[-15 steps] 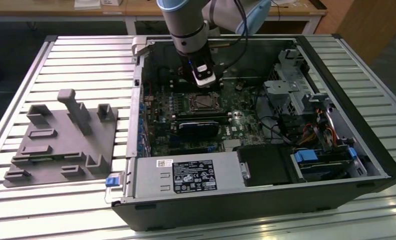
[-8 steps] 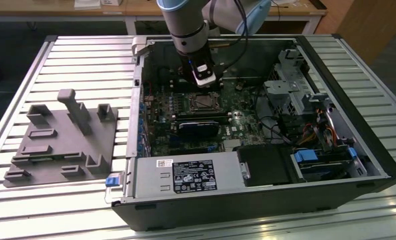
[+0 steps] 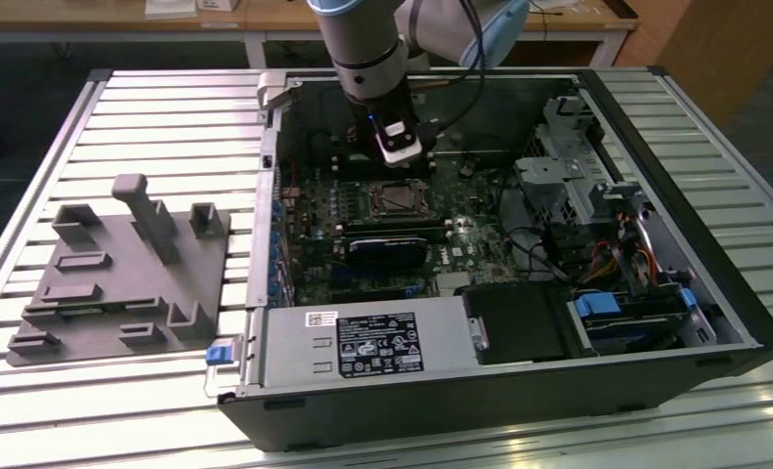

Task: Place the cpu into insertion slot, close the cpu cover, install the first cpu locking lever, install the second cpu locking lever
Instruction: 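Install the first cpu locking lever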

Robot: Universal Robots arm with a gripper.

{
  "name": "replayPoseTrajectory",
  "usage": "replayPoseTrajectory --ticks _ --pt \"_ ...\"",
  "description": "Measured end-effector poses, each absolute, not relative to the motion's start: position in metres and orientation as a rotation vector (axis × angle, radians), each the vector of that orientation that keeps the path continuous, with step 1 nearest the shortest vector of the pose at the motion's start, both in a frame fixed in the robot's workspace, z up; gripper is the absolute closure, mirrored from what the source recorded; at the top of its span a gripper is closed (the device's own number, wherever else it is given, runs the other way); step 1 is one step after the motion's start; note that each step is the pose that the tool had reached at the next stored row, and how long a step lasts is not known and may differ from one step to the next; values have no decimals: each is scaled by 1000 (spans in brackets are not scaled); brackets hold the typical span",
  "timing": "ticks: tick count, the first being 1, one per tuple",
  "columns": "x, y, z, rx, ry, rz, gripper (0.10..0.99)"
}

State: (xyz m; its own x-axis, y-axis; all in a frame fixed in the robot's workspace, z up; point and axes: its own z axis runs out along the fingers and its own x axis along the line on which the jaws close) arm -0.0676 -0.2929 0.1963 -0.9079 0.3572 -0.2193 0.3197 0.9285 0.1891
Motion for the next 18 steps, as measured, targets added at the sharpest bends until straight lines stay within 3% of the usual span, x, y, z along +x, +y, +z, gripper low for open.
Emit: replayPoseTrajectory --ticks 18 --pt "-66 -293 212 508 2851 204 980"
